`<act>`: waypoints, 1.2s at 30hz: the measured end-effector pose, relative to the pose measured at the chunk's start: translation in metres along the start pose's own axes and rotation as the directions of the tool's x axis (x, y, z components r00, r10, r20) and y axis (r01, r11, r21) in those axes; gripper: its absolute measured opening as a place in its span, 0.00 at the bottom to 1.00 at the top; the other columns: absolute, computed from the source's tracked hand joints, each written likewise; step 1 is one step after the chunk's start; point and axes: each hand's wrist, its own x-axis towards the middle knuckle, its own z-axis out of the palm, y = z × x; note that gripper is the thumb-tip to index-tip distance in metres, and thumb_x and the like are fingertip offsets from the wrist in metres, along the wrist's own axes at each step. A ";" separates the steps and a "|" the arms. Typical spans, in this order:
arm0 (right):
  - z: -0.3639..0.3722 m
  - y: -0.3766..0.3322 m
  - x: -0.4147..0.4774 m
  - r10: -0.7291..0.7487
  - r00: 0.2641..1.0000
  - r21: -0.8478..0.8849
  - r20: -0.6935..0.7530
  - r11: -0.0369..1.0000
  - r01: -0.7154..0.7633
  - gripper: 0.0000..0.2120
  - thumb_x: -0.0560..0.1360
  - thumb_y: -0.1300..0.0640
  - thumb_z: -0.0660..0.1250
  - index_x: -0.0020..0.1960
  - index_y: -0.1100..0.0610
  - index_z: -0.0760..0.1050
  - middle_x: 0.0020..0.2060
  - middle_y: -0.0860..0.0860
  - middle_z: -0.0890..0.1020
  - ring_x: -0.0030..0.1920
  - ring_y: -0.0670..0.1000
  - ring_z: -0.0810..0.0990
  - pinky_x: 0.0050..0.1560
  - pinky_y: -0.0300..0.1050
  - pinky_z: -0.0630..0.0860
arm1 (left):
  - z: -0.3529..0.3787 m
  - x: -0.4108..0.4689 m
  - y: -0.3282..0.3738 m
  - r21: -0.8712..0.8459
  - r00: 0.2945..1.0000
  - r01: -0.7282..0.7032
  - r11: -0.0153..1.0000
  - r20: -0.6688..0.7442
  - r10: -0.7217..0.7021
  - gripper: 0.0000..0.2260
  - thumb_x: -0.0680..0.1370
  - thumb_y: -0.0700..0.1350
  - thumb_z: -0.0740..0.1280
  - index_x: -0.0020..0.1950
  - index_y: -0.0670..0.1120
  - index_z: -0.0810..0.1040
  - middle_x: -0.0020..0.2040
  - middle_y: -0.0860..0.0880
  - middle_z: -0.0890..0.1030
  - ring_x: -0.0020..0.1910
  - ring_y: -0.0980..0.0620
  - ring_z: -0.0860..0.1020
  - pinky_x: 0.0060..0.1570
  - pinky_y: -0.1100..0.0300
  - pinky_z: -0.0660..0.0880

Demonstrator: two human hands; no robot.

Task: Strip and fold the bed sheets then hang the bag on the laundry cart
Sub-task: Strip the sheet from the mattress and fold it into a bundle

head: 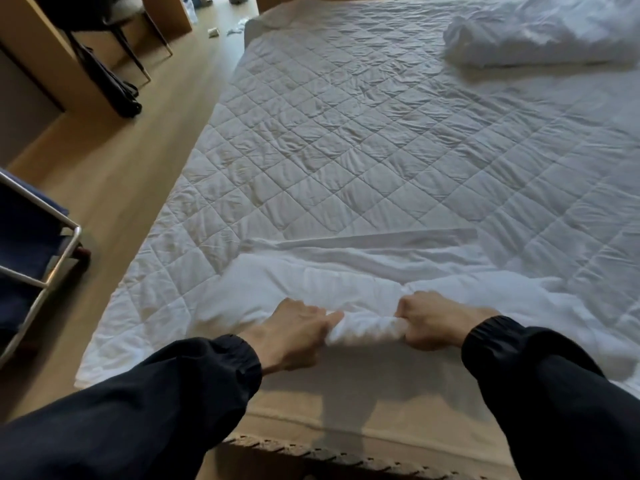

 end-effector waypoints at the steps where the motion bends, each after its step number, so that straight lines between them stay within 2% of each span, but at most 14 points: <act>1: -0.001 0.000 -0.004 0.011 0.999 0.016 0.045 1.000 -0.011 0.06 0.65 0.54 0.61 0.32 0.55 0.74 0.35 0.51 0.77 0.40 0.55 0.76 0.41 0.45 0.75 | -0.007 -0.006 0.002 -0.028 0.999 -0.020 0.999 0.030 0.021 0.24 0.72 0.43 0.60 0.68 0.53 0.65 0.52 0.47 0.80 0.49 0.42 0.78 0.44 0.54 0.71; 4: -0.012 -0.001 -0.009 0.035 0.987 0.031 0.154 0.999 -0.041 0.02 0.59 0.61 0.65 0.32 0.58 0.74 0.31 0.51 0.78 0.34 0.51 0.77 0.36 0.44 0.77 | -0.032 -0.013 -0.001 -0.117 0.993 -0.035 0.993 0.111 0.048 0.21 0.70 0.43 0.61 0.62 0.54 0.71 0.48 0.46 0.80 0.49 0.42 0.77 0.48 0.54 0.72; 7: -0.035 -0.002 -0.010 0.054 0.975 0.066 0.214 0.995 -0.070 0.05 0.60 0.65 0.67 0.30 0.57 0.73 0.28 0.49 0.75 0.30 0.48 0.73 0.27 0.35 0.66 | -0.048 0.000 -0.014 -0.211 0.994 0.002 0.978 0.104 0.021 0.14 0.68 0.44 0.61 0.52 0.51 0.73 0.45 0.49 0.80 0.48 0.44 0.77 0.44 0.56 0.69; 9: -0.051 0.005 -0.003 0.069 0.981 0.122 0.183 0.988 -0.092 0.06 0.59 0.67 0.67 0.32 0.57 0.75 0.30 0.50 0.77 0.33 0.50 0.75 0.25 0.34 0.64 | -0.054 0.016 -0.031 -0.271 0.996 0.055 0.961 0.087 -0.032 0.12 0.64 0.48 0.58 0.46 0.51 0.73 0.43 0.51 0.79 0.48 0.46 0.77 0.43 0.57 0.68; 11: -0.061 0.016 0.008 0.084 0.995 0.177 0.055 0.980 -0.093 0.07 0.60 0.66 0.66 0.35 0.56 0.74 0.34 0.50 0.78 0.39 0.52 0.78 0.30 0.37 0.67 | -0.060 0.033 -0.049 -0.309 0.992 0.122 0.943 0.024 -0.120 0.14 0.63 0.50 0.56 0.45 0.52 0.74 0.43 0.51 0.80 0.48 0.47 0.78 0.43 0.57 0.68; 14: -0.063 0.027 0.024 0.098 0.944 0.123 -0.316 0.990 -0.062 0.10 0.66 0.61 0.63 0.47 0.52 0.73 0.44 0.52 0.79 0.50 0.57 0.78 0.44 0.46 0.70 | -0.061 0.055 -0.069 -0.293 0.957 0.192 0.937 -0.154 -0.245 0.12 0.67 0.52 0.55 0.43 0.49 0.72 0.42 0.48 0.79 0.45 0.44 0.77 0.39 0.56 0.64; 15: -0.059 0.029 0.028 0.091 0.896 0.010 -0.435 0.995 -0.097 0.14 0.69 0.59 0.63 0.54 0.51 0.72 0.50 0.54 0.78 0.54 0.58 0.76 0.50 0.49 0.70 | -0.060 0.062 -0.072 -0.281 0.936 0.220 0.934 -0.210 -0.283 0.10 0.69 0.51 0.56 0.43 0.49 0.72 0.42 0.47 0.79 0.46 0.43 0.77 0.39 0.56 0.65; 17: -0.047 0.030 0.036 0.082 0.832 -0.165 -0.548 0.965 -0.204 0.23 0.74 0.59 0.59 0.68 0.53 0.63 0.60 0.56 0.72 0.61 0.59 0.70 0.62 0.57 0.64 | -0.056 0.072 -0.072 -0.240 0.898 0.296 0.925 -0.261 -0.355 0.09 0.74 0.49 0.57 0.50 0.48 0.72 0.48 0.45 0.80 0.49 0.42 0.77 0.44 0.53 0.65; 19: -0.035 0.031 0.045 0.118 0.830 -0.136 -0.545 0.964 -0.227 0.28 0.76 0.58 0.55 0.75 0.54 0.51 0.71 0.59 0.62 0.72 0.60 0.59 0.71 0.64 0.53 | -0.047 0.080 -0.071 -0.166 0.869 0.392 0.905 -0.257 -0.423 0.15 0.76 0.49 0.56 0.60 0.46 0.70 0.55 0.43 0.77 0.54 0.42 0.74 0.51 0.49 0.65; 21: -0.025 0.034 0.055 0.154 0.870 -0.032 -0.469 0.981 -0.191 0.28 0.80 0.51 0.51 0.77 0.54 0.45 0.76 0.58 0.49 0.76 0.60 0.46 0.72 0.65 0.43 | -0.033 0.085 -0.072 -0.107 0.841 0.451 0.886 -0.281 -0.462 0.22 0.76 0.51 0.51 0.68 0.46 0.65 0.63 0.41 0.72 0.61 0.41 0.70 0.61 0.43 0.62; 24: -0.017 0.043 0.070 0.104 0.941 -0.047 -0.323 0.991 -0.126 0.31 0.80 0.41 0.47 0.77 0.51 0.41 0.78 0.54 0.42 0.77 0.57 0.40 0.73 0.63 0.40 | -0.007 0.092 -0.076 -0.122 0.861 0.457 0.881 -0.189 -0.473 0.27 0.79 0.54 0.43 0.77 0.47 0.48 0.76 0.42 0.54 0.75 0.42 0.52 0.71 0.37 0.44; 26: -0.016 0.049 0.078 0.094 0.959 -0.051 -0.269 0.992 -0.111 0.30 0.80 0.40 0.47 0.77 0.49 0.41 0.78 0.53 0.43 0.77 0.57 0.41 0.73 0.62 0.41 | 0.006 0.098 -0.076 -0.150 0.888 0.435 0.888 -0.091 -0.451 0.28 0.81 0.56 0.44 0.78 0.49 0.42 0.79 0.45 0.44 0.77 0.42 0.41 0.71 0.36 0.38; 31: -0.017 0.054 0.106 0.147 0.944 -0.009 -0.296 0.988 -0.156 0.28 0.80 0.39 0.42 0.77 0.48 0.44 0.78 0.54 0.45 0.77 0.59 0.43 0.72 0.65 0.40 | 0.016 0.122 -0.074 -0.201 0.878 0.436 0.877 -0.121 -0.464 0.29 0.80 0.60 0.46 0.78 0.50 0.46 0.79 0.44 0.46 0.77 0.42 0.42 0.69 0.33 0.38; 36: -0.002 0.056 0.133 0.203 0.907 -0.041 -0.369 0.971 -0.234 0.31 0.78 0.37 0.36 0.77 0.50 0.39 0.77 0.57 0.42 0.76 0.59 0.37 0.71 0.66 0.35 | 0.041 0.135 -0.076 -0.134 0.867 0.464 0.876 -0.133 -0.479 0.30 0.78 0.61 0.39 0.77 0.51 0.35 0.78 0.44 0.37 0.76 0.42 0.34 0.67 0.32 0.34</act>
